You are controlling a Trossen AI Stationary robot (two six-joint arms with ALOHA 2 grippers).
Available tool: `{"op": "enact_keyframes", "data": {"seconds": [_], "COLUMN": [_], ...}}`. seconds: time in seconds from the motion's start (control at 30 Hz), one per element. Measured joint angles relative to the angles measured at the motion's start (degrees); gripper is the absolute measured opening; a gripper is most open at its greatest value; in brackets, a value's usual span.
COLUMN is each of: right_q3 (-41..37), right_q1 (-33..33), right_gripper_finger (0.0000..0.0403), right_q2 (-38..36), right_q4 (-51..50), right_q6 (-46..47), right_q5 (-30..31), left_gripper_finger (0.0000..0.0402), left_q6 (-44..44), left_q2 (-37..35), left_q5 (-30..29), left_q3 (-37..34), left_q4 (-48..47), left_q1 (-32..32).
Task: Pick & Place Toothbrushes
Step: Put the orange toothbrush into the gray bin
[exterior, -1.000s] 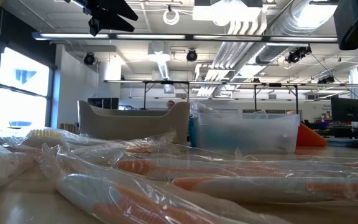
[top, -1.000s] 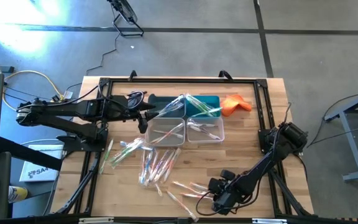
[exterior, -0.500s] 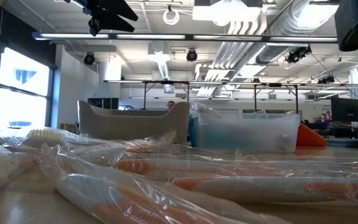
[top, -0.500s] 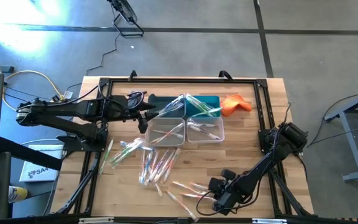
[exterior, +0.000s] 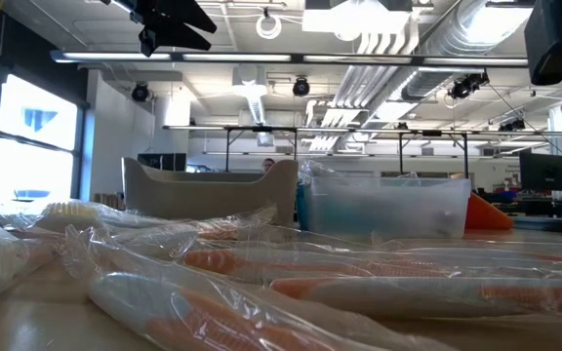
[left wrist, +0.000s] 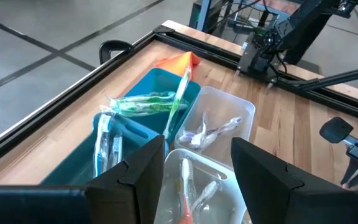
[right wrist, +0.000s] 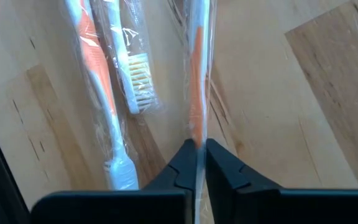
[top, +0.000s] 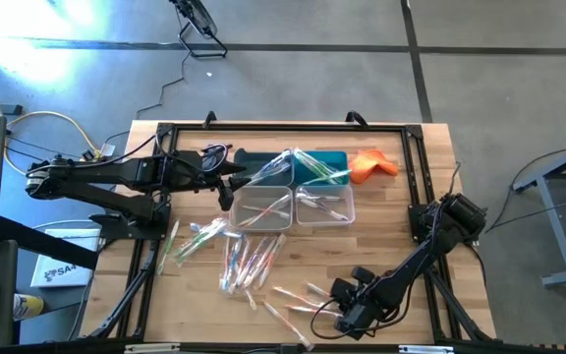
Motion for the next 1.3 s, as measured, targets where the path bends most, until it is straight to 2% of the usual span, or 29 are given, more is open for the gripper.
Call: {"op": "enact_keyframes", "data": {"seconds": [0.23,0.67,1.03,1.3], "right_q3": [-0.21,-0.11,-0.11,-0.09], "right_q1": [-0.07,-3.32,-10.75,-17.27], "right_gripper_finger": [0.0007,0.0005,0.0004,0.0004], "right_q2": [-1.66,-11.73,-18.84,-22.71], "right_q4": [-0.33,-13.54,-13.44,-12.58], "right_q6": [-1.37,-1.7,-11.95,-21.19], "right_q5": [-0.07,8.15,15.93,16.7], "left_gripper_finger": [0.0182,0.0182,0.0182,0.0182], "left_q6": [0.01,0.01,0.01,0.01], "left_q2": [0.0,0.0,0.0,0.0], "left_q5": [0.01,0.0,0.0,0.01], "left_q3": [0.0,0.0,0.0,0.0], "left_q4": [-0.09,0.07,0.07,0.07], "left_q1": [-0.01,-0.01,-0.01,-0.01]}}
